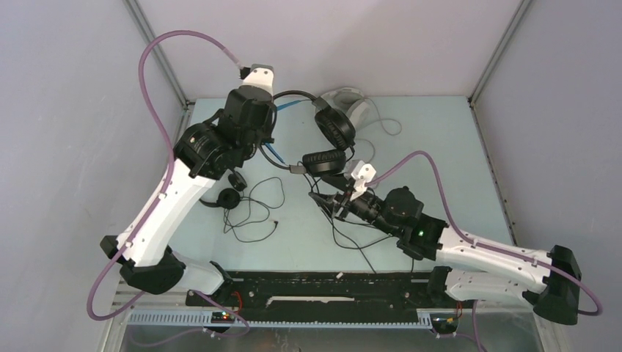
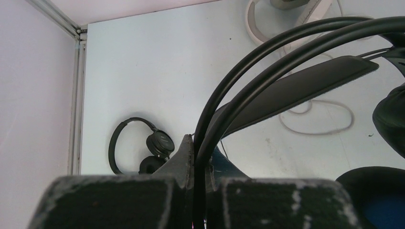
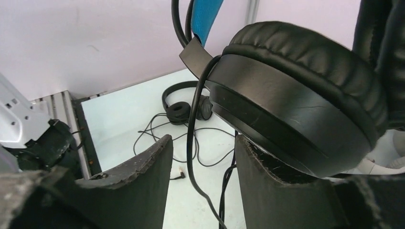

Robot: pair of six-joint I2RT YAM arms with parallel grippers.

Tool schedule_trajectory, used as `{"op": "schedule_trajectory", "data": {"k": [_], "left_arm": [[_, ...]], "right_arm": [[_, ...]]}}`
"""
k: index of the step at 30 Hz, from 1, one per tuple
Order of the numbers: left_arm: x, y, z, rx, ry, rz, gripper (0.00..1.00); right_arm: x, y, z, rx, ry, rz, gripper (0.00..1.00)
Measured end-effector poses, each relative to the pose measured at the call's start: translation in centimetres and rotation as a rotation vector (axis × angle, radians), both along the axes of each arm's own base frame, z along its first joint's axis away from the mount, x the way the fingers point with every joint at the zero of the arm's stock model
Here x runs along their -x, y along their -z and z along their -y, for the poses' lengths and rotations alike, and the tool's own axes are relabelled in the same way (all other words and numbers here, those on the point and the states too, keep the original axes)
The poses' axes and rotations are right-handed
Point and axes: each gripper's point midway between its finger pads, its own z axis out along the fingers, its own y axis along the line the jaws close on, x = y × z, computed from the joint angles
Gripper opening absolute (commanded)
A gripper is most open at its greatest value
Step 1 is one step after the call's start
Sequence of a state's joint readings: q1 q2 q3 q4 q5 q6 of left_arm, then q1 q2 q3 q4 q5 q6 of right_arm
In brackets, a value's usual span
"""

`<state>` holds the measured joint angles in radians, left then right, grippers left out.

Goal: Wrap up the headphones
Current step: Untie the headphones cable.

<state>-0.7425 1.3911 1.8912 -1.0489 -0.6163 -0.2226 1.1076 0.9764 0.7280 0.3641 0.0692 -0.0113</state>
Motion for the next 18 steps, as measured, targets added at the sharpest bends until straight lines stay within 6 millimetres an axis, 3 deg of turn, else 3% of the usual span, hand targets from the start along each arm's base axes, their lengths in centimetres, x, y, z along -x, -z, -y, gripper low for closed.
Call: {"op": "schedule_trajectory", "data": {"k": [2,6,13,18], "left_arm": [[0.0,0.2,0.1,0.004,-0.003,-0.003,0.0],[-0.2,1.2,0.2,-0.005,-0.007,-0.02,0.0],[-0.4,3.4,-0.3,-0.033,-0.029,-0.035,0.0],[-0.1,5.2,-1.8,-0.097,-0.051,-0.048,0.0]], "right_arm": [[-0.5,0.7,-0.4,0.011,0.017,-0.008,0.46],[-1.0,1.8,-1.1,0.036,0.035,-0.023,0.0],[-1.5,0.5,0.1,0.001,0.095,-0.068,0.0],[-4.2,-3.2,3.8,-0.098,0.196,-0.119,0.0]]}}
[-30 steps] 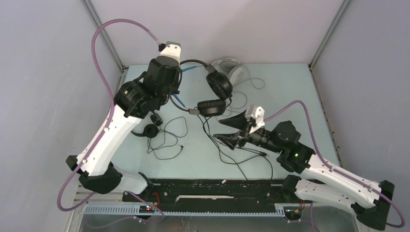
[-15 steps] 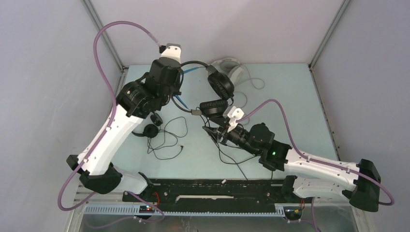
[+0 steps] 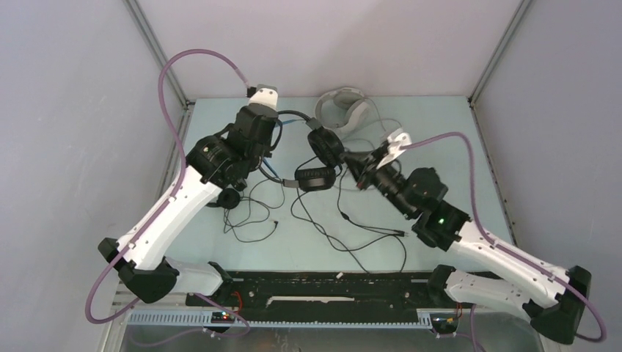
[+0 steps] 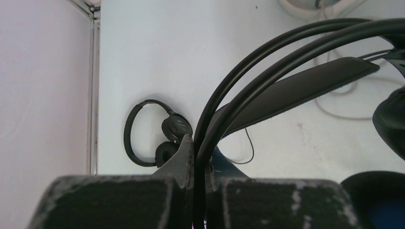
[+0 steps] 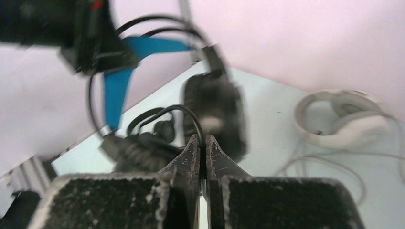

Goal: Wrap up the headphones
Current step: Untie the headphones cable.

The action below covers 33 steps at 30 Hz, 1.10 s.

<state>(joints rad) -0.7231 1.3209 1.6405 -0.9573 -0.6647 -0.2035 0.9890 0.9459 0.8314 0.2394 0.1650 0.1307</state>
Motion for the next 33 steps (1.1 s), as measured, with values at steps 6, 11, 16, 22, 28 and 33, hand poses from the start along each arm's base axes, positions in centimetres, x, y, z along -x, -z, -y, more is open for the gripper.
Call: {"op": "schedule_trajectory", "data": {"k": [6,11,16,22,28,33], "left_arm": [[0.4,1.1,-0.2,-0.031,0.029,-0.031,0.0],[0.2,0.8,-0.7,0.061,0.033,-0.044,0.0],[-0.1,0.4,-2.4,0.149,-0.013,-0.045,0.0],[-0.7,0.1,-4.0,0.25,-0.055,-0.05,0.0],[-0.7,-0.5,-5.7,0.297,-0.097,-0.037,0.0],[-0.3,-1.7,-9.3,0.354,-0.213,0.019,0.0]], "right_arm": [[-4.5,0.2,5.4,-0.042,0.153,-0.091,0.0],[-4.6,2.6,5.8,-0.007,0.132,-0.184,0.0],[-3.0,4.2,4.6,0.028,0.042,-0.205,0.0],[-4.1,6.5,7.8,0.058,0.18,-0.291,0.0],[-8.3,10.3,21.1,-0.014,0.689,-0.428,0.0],[-8.9,11.2,32.6,-0.124,1.06,-0.482,0.0]]}}
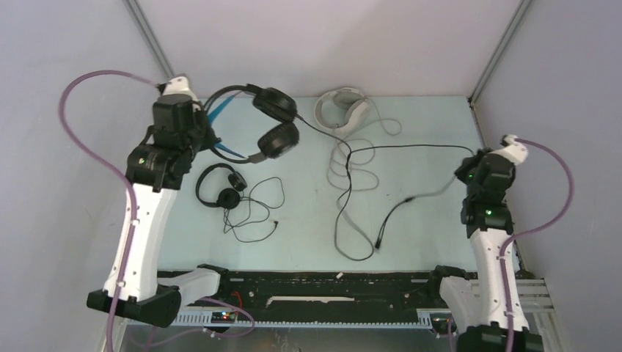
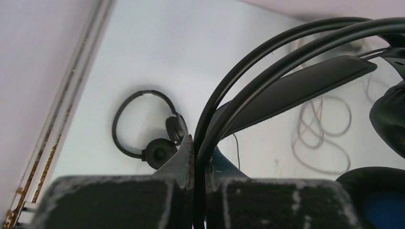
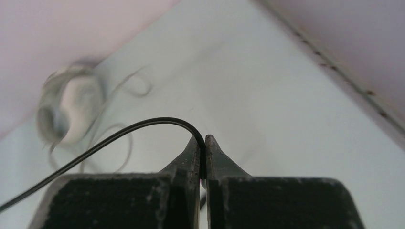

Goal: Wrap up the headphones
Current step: Untie the headphones cable.

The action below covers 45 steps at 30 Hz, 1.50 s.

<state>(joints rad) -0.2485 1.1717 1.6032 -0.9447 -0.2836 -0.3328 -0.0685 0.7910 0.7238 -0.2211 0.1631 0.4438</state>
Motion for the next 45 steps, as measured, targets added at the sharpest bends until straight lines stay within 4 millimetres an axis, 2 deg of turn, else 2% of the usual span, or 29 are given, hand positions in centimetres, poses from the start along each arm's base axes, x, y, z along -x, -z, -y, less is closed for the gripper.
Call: {"op": "schedule_trajectory", "data": {"k": [2,4,9,13,17,22,26,27,28,30,33,37,38,39,42,45], "left_arm": [[0.5,-0.9,-1.9,0.019,-0.067,0.034,0.0],[1.3,-1.9,-3.2,0.026,-0.113,0.068,0.0],[2.6,-3.4,-3.8,0.035,-0.128,0.123,0.0],[2.6,-3.3,-4.4,0.018,-0.156,0.124,0.0],[2.8,-3.3,-6.0,-0.027,-0.216,0.122,0.0],[3.1,-3.3,-7.9,-0.078,-0.294,0.115,0.0],[3.5,-3.4,-10.4,-0.083,-0.382,0.112,0.0],[3.7,-3.5,-11.0,-0.084,-0.406,0.115,0.0],[3.8,-3.7,-11.4,-0.086,-0.42,0.118,0.0],[3.9,-4.1,-11.9,-0.085,-0.428,0.126,0.0],[3.6,-4.1,-11.0,-0.069,-0.375,0.129,0.0],[2.8,-3.6,-9.1,-0.024,-0.268,0.111,0.0],[2.6,-3.5,-8.7,-0.012,-0.244,0.108,0.0],[2.5,-3.4,-8.3,-0.002,-0.222,0.106,0.0],[2.2,-3.3,-6.7,0.037,-0.143,0.101,0.0],[2.1,-3.3,-5.0,0.08,-0.053,0.099,0.0]], "right_arm": [[0.4,0.3,3.7,-0.028,0.124,-0.021,0.0],[0.5,0.3,5.2,-0.047,0.18,-0.032,0.0],[-0.2,0.4,5.7,-0.066,0.198,-0.061,0.0],[0.1,0.4,8.2,-0.068,0.291,-0.087,0.0],[1.3,-0.7,11.0,-0.059,0.409,-0.081,0.0],[1.4,-2.8,12.1,-0.028,0.455,-0.047,0.0],[2.3,-2.6,13.5,-0.034,0.515,-0.055,0.0],[2.6,-2.5,14.0,-0.037,0.535,-0.059,0.02],[2.8,-2.4,14.3,-0.038,0.546,-0.065,0.08],[2.8,-2.0,14.7,-0.043,0.552,-0.079,0.28],[1.5,-1.4,13.6,-0.057,0.485,-0.114,0.47],[-2.1,-2.0,8.9,-0.058,0.265,-0.146,0.64],[-3.0,-2.5,6.9,-0.062,0.18,-0.139,0.74],[-3.7,-3.2,5.1,-0.067,0.105,-0.127,0.78],[-4.7,-5.7,0.1,-0.059,-0.1,-0.081,0.79],[-4.9,-8.5,-6.3,-0.023,-0.351,-0.002,0.8]]}}
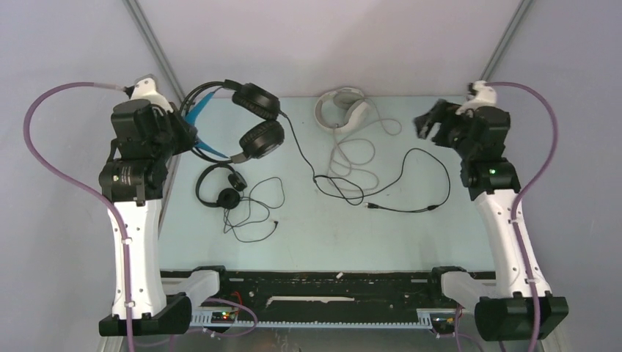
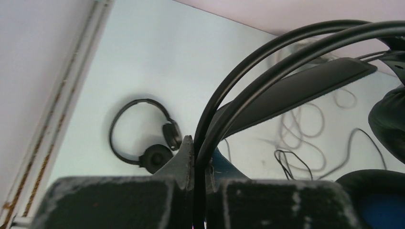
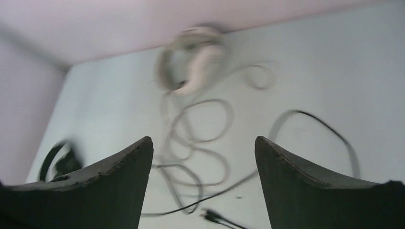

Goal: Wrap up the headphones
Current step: Untie the headphones cable, then wrap the headphones cable around the headphones.

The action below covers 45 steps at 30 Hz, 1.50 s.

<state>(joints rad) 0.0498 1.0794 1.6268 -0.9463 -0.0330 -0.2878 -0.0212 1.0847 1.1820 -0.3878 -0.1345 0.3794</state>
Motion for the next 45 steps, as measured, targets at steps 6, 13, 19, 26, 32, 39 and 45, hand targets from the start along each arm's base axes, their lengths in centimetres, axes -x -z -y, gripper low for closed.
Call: {"op": "schedule_trajectory", "data": {"k": [6,13,19,26,32,39,45], "left_arm": [[0.2,0.0,4.3,0.103,0.219,0.008,0.0],[1.2,-1.2,8.2,0.217,0.409,0.061,0.0],[2.2,-2.1,10.6,0.293,0.524,0.1,0.0],[2.7,-3.6,12.2,0.361,0.602,0.132,0.0],[3.5,-5.4,13.7,0.414,0.669,0.177,0.0],[4.3,-7.4,14.6,0.467,0.722,0.226,0.0],[4.5,-7.5,15.0,0.483,0.739,0.232,0.0]], "right_arm": [[4.7,-3.4,-13.5,0.064,-0.591,0.254,0.82],[13.7,-3.6,-22.9,0.107,-1.079,0.568,0.8],[16.4,-4.7,-26.2,0.123,-1.207,0.721,0.73],[17.0,-3.0,-29.0,0.124,-1.27,0.749,0.52],[17.7,0.5,-30.4,0.103,-1.298,0.703,0.26],[16.6,5.6,-30.7,0.085,-1.255,0.598,0.33],[16.2,6.0,-30.9,0.058,-1.233,0.589,0.47]]}}
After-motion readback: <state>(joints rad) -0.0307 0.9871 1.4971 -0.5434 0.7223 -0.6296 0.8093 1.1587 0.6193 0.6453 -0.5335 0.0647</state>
